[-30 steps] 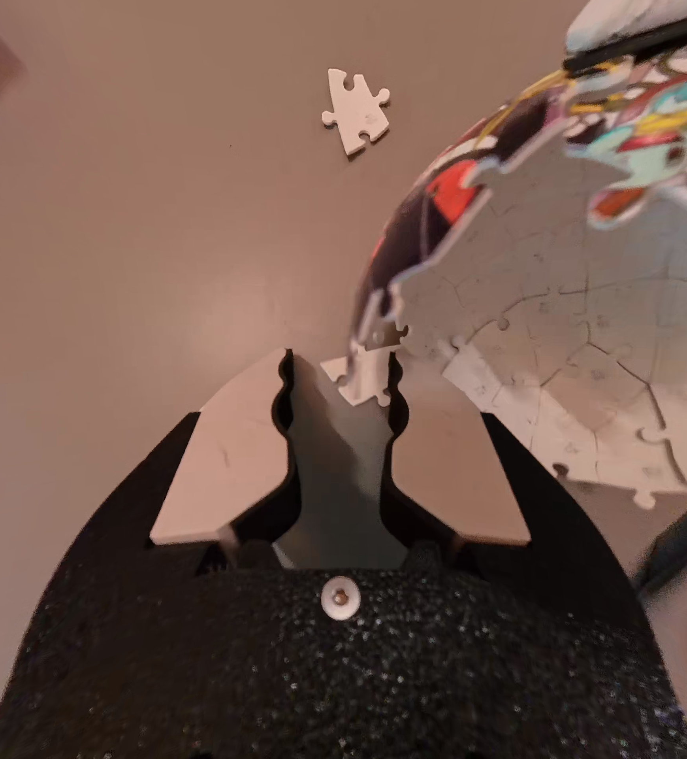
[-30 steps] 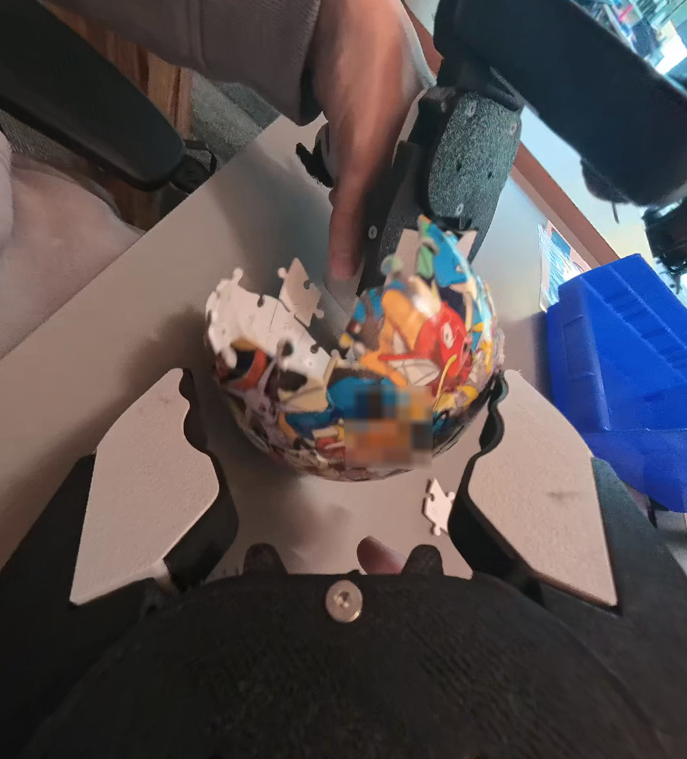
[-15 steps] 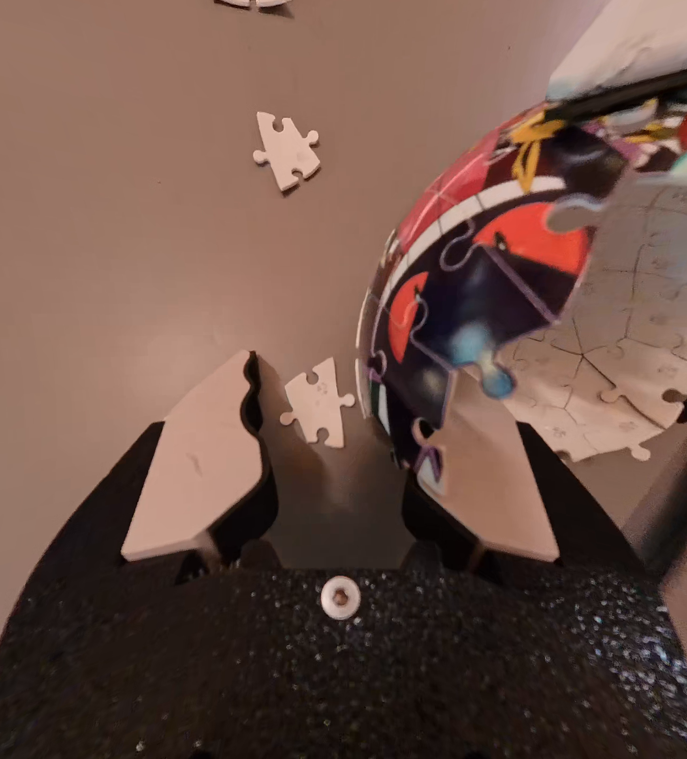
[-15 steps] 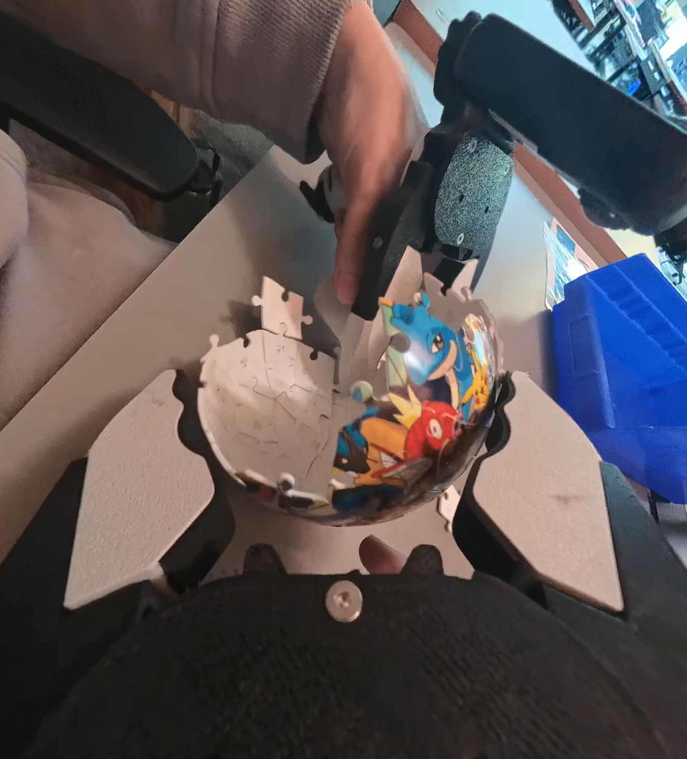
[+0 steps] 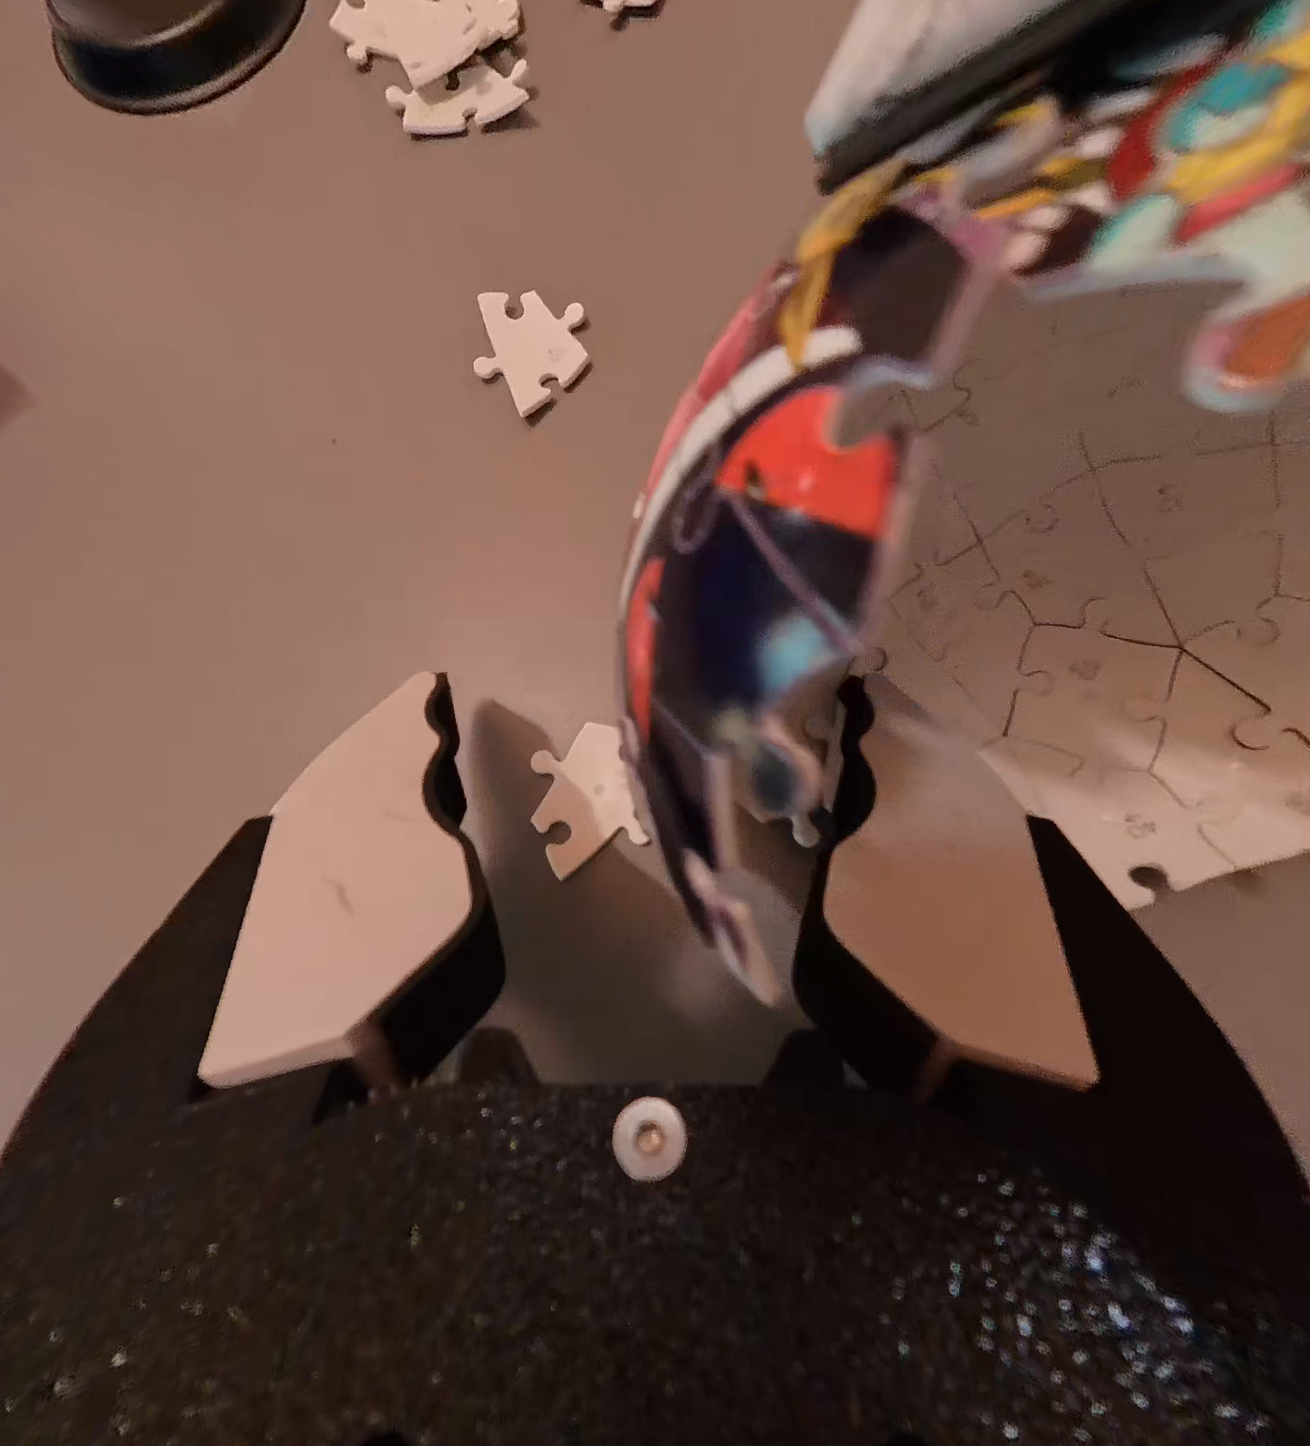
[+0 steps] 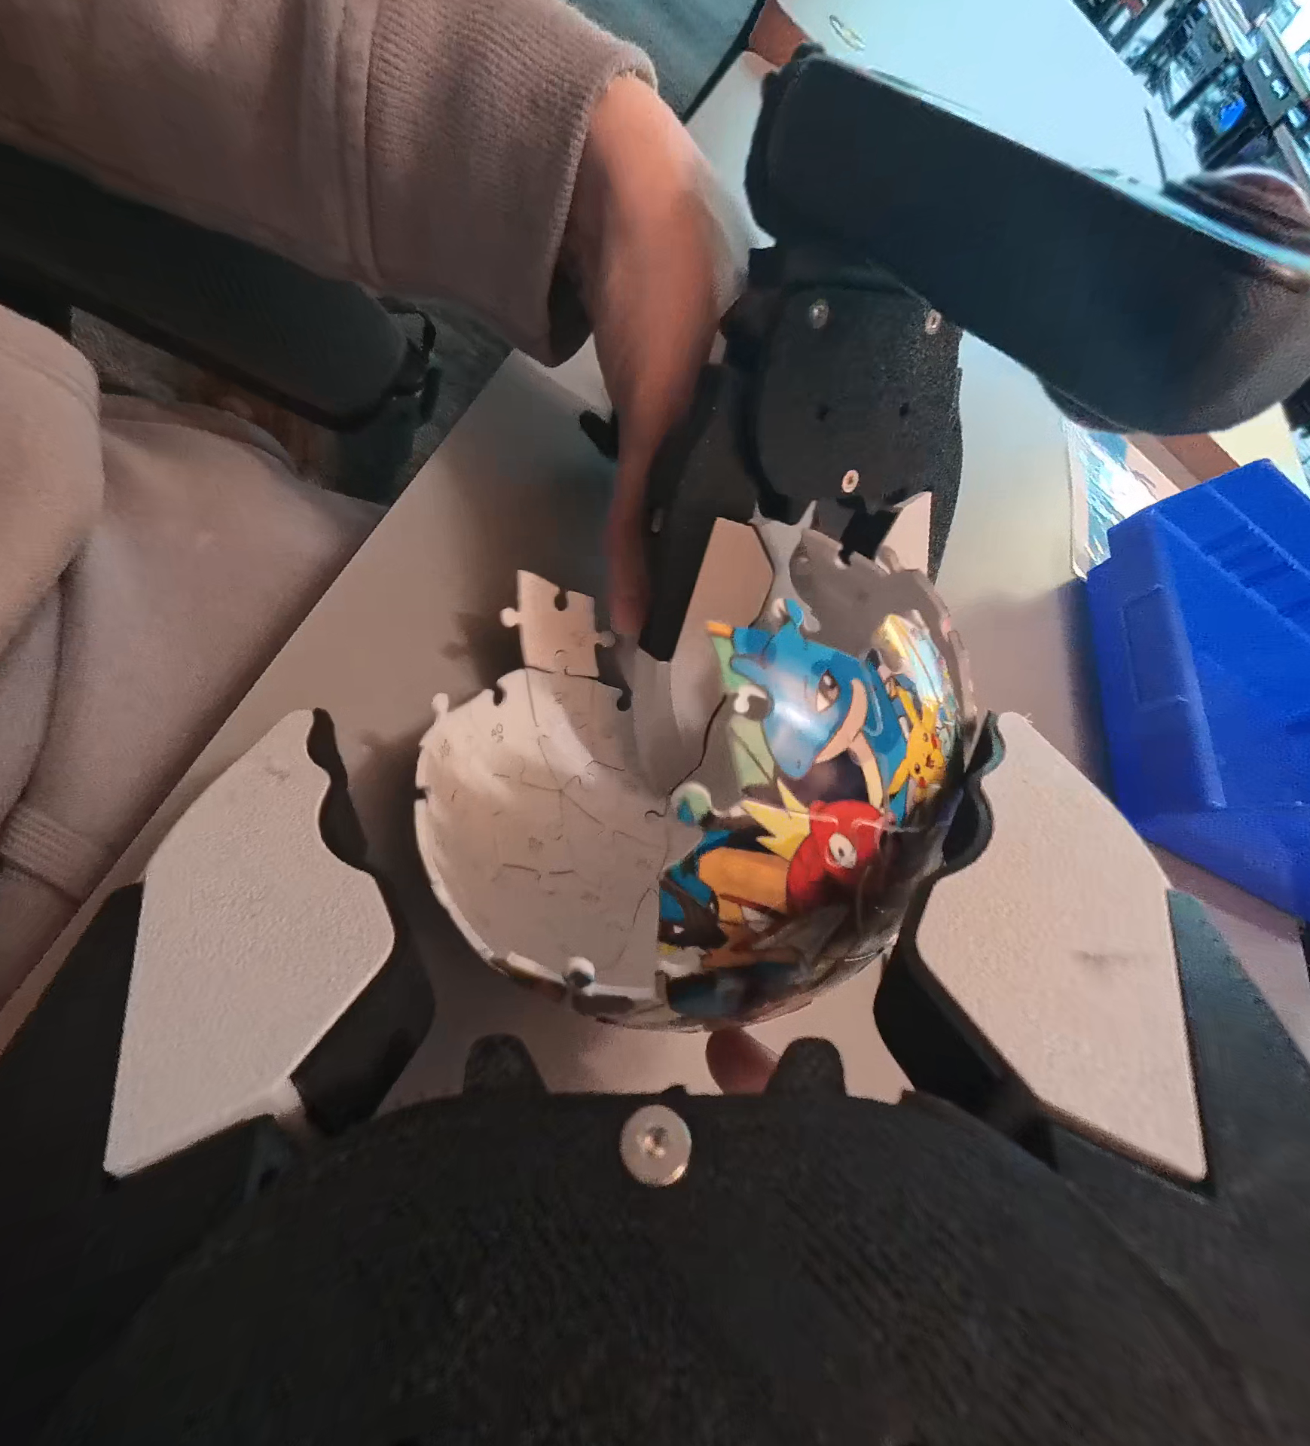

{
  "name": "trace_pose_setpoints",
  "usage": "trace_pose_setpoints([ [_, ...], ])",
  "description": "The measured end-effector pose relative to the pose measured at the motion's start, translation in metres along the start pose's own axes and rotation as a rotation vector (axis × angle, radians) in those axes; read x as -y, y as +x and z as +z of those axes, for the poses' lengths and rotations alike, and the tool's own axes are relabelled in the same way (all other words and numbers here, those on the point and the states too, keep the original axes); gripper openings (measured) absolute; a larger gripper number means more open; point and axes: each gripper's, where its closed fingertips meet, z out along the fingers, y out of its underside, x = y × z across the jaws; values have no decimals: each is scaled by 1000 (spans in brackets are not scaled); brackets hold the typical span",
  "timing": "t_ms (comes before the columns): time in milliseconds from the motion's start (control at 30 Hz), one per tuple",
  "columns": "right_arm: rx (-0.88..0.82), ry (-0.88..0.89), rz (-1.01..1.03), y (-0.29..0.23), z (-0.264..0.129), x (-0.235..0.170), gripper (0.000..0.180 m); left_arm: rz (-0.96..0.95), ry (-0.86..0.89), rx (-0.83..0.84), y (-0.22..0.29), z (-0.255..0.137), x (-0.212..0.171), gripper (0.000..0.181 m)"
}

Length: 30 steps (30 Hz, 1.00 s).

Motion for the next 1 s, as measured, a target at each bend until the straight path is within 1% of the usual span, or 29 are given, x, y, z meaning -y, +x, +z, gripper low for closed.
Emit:
trace_pose_setpoints([
  [133,-47,-11,5,5,1,-6,144,55,35,23,0,0,3,94],
  [333,-103,-59,-69,4,4,-6,140,-32,-9,-1,-9,-3,-3,97],
  [500,-151,-116,-133,3,6,-11,140,-32,-3,13,-12,-14,-2,96],
  [600,-173,-116,-134,3,7,-11,140,-11,-40,45,-15,-14,-8,97],
  [633,-176,-116,-136,3,7,-11,140,-3,-39,41,-13,-14,-7,94],
  [867,-202,-110,-120,1,8,-8,140,28,-67,41,-8,-13,-7,95],
  [1000,-214,-128,-130,0,8,-8,139,17,-60,27,-8,-19,-5,90],
])
